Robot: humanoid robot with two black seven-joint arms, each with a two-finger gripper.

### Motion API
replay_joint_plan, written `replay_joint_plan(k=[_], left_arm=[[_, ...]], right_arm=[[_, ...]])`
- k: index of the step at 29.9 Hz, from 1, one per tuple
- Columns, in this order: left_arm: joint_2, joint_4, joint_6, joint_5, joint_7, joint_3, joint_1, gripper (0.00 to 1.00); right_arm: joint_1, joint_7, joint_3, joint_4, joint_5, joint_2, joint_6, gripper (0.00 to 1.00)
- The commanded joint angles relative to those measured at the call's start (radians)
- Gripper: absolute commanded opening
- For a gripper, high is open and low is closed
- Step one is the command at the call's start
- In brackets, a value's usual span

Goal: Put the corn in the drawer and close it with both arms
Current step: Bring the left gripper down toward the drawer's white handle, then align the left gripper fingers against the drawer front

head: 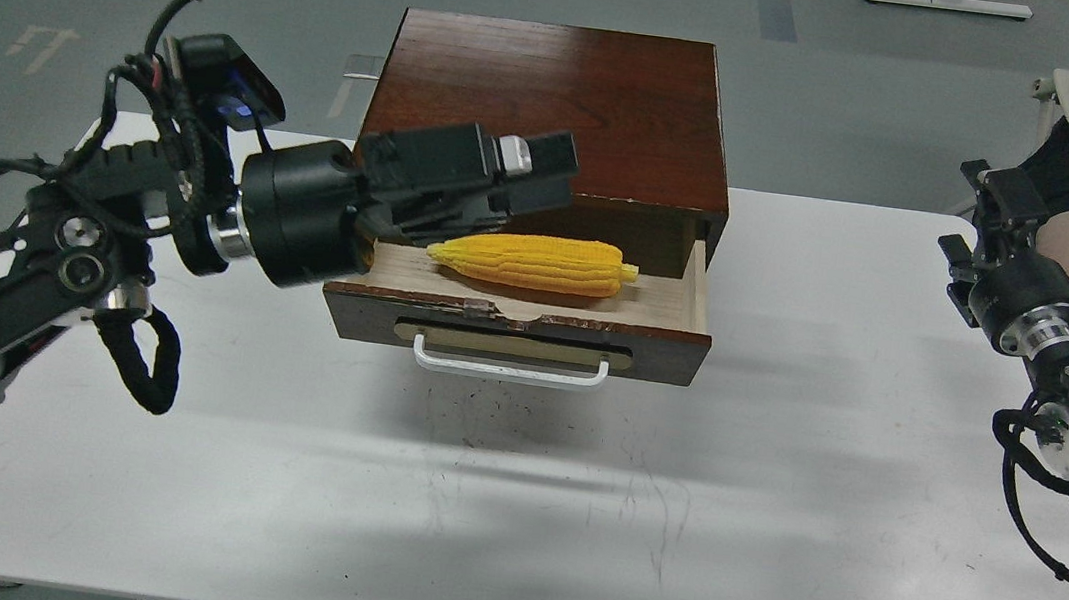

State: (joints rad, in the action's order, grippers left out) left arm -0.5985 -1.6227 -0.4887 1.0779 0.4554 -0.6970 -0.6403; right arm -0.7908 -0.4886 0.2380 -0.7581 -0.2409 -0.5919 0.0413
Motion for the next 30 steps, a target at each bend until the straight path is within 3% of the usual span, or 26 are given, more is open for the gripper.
replay_joint_plan(k=[1, 6, 19, 30], left_arm=[[0.014, -0.002, 0.0, 0.036, -0.01, 0.034, 0.039, 0.04], [0.006, 0.0, 0.0, 0.066, -0.061, 0.056, 0.163, 0.0], [-0.001, 0.038, 0.0, 0.151, -0.17, 0.056, 0.251, 0.0], [0.005, 0.109, 0.0, 0.215, -0.176, 0.056, 0.252, 0.0]], right_arm=[[0.004, 0.0, 0.0, 0.0, 0.0, 0.0, 0.0, 1.0], [0.007, 0.0, 0.0, 0.002, 0.0, 0.015, 0.003, 1.0], [0.01, 0.0, 0.0, 0.002, -0.001, 0.015, 0.003, 1.0], [0.018, 0.0, -0.002, 0.003, 0.0, 0.015, 0.005, 1.0]])
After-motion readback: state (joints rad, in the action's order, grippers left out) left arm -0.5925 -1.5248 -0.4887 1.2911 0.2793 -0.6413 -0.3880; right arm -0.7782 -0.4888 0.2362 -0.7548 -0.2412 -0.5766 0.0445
